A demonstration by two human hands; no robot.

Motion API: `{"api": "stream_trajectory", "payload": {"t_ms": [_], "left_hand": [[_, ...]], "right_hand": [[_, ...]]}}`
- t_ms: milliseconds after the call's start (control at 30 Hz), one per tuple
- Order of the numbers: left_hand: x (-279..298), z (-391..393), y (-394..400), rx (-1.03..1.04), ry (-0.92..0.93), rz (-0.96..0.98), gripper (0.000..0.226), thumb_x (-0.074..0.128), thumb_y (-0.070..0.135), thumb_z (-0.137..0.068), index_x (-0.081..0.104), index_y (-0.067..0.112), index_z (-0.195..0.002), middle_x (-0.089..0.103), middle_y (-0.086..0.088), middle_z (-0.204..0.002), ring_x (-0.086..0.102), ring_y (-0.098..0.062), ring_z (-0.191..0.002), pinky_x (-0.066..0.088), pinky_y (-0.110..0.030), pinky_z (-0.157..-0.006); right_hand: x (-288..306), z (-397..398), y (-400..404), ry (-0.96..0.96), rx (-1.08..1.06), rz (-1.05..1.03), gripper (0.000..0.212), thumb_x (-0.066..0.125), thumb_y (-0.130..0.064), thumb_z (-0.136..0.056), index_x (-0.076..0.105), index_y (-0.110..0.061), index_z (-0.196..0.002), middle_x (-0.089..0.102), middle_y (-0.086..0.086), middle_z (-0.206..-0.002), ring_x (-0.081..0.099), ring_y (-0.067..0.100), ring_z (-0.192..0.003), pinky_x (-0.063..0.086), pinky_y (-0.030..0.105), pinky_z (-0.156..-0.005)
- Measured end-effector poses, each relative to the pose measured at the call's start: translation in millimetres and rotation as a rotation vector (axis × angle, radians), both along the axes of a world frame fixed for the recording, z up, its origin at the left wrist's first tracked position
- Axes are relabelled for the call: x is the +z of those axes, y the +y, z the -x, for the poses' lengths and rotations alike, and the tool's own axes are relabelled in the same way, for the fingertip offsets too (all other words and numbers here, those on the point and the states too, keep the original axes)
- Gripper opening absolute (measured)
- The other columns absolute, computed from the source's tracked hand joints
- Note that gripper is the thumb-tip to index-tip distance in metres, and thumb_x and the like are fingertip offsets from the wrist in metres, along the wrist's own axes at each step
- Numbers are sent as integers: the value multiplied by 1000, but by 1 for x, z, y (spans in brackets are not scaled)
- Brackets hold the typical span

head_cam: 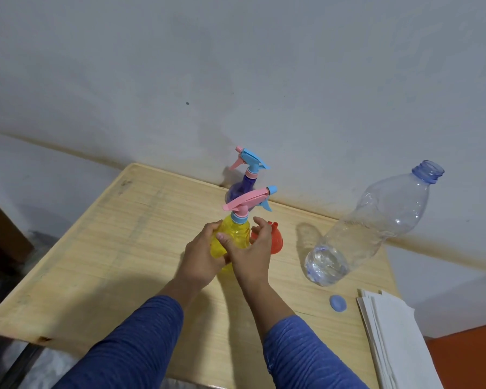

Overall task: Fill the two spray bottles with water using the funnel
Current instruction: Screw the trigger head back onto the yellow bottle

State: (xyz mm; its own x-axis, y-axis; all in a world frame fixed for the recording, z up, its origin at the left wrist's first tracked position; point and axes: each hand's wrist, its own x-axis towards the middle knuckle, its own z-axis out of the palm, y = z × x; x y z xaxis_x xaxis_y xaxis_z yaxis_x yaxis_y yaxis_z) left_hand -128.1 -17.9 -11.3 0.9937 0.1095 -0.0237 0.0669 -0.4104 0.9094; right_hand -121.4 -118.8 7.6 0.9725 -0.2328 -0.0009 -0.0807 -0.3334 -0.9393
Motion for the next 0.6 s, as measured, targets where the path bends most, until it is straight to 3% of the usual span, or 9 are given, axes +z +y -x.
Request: {"api": "stream_trajectory", "payload": {"t_ms": [133, 300, 367, 467, 533, 600], "left_hand": [[-3, 1, 2, -8, 2, 61, 70, 70, 1, -71, 45, 30, -130, 61, 7, -118, 59, -12, -103, 49, -28, -90], [-9, 8, 11, -34, -25, 156, 61, 77, 4, -67, 51, 29, -117, 60, 12, -119, 55, -4, -112, 47, -23, -90], [-7, 11, 16, -64, -17, 148, 70, 83, 13, -64, 49, 28, -124, 57, 11, -122, 52, -5, -117, 42, -15, -85], [-2, 18, 20, -63, -60, 59, 92, 84, 33, -57, 39, 30, -137, 44, 20, -129, 45, -1, -119, 35, -15, -92], [3, 24, 21, -69, -26, 82, 99, 84, 42, -55, 32, 40, -139, 48, 21, -129, 49, 0, -116, 41, -22, -95], [9, 28, 19, -46, -3, 114, 91, 82, 48, -53, 35, 49, -130, 57, 22, -120, 56, -1, -109, 48, -27, -92]], "right_hand": [[-5, -1, 11, -43, -33, -16, 74, 85, -41, -59, 41, -29, -118, 54, -1, -118, 55, 15, -107, 52, 35, -89], [1, -2, 5, -106, 62, -37, 52, 80, -30, -71, 46, -34, -111, 60, -5, -111, 58, 14, -103, 50, 30, -89], [7, -2, -4, -90, 159, -56, 46, 77, -25, -76, 51, -31, -113, 62, -5, -110, 59, 14, -104, 50, 31, -91], [30, 0, -16, -57, 349, -119, 42, 74, -15, -78, 56, -26, -114, 66, -2, -106, 62, 11, -98, 53, 27, -85], [47, 1, -20, -41, 435, -138, 46, 74, -12, -78, 54, -19, -120, 66, 1, -107, 63, 3, -92, 52, 17, -78], [59, 4, -21, -37, 449, -192, 62, 77, -12, -73, 46, -22, -125, 65, 5, -108, 64, -1, -89, 52, 15, -76]]}}
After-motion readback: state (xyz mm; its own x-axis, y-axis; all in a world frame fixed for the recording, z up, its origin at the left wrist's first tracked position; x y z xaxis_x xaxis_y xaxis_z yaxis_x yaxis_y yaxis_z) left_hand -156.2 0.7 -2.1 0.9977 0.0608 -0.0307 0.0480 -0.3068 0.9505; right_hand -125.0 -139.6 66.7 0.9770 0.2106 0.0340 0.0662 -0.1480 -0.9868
